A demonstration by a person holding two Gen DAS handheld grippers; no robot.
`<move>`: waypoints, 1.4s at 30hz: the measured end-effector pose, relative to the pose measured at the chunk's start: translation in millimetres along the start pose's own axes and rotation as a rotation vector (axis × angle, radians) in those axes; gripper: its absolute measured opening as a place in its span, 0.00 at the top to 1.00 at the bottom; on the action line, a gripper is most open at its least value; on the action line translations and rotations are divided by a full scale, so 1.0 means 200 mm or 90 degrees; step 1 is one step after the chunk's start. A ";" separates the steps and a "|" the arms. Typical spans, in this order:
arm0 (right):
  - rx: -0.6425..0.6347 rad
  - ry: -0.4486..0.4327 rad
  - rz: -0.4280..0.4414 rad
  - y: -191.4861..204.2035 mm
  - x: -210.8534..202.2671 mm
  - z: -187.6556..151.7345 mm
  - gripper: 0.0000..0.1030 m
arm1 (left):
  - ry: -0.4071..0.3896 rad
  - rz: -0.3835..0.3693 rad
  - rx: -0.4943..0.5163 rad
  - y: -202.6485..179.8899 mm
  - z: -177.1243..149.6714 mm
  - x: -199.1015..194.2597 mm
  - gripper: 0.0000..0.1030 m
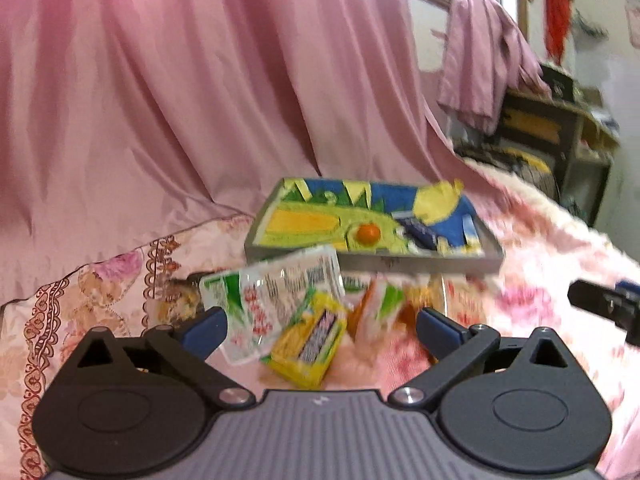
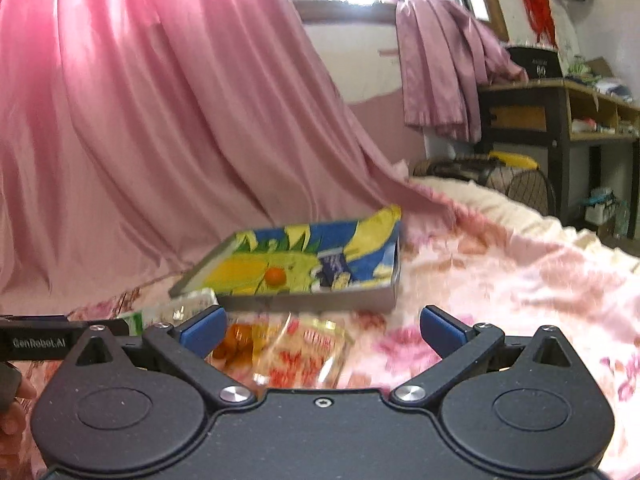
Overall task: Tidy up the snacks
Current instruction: 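Grasp the yellow candy bar with the left tool while the right tool grasps the rice-cracker bag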
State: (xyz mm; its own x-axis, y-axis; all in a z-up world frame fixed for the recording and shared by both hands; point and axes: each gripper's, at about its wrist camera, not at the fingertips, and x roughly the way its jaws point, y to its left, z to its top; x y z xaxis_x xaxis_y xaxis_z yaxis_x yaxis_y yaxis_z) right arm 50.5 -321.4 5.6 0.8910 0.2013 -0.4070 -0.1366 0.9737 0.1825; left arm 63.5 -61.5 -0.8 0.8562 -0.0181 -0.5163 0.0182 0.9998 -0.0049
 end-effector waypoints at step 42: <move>0.035 0.180 0.094 0.05 0.68 -0.13 0.01 | 0.148 -0.015 0.190 -0.03 -0.09 0.53 0.09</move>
State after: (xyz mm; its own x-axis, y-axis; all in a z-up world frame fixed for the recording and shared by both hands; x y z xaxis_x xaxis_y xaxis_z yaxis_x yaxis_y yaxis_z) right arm 159.3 -281.9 -71.1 0.7068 0.3696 -0.6032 -0.2252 0.9259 0.3034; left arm 145.5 -69.0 -71.0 0.7147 -0.0058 -0.6994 0.2155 0.9532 0.2122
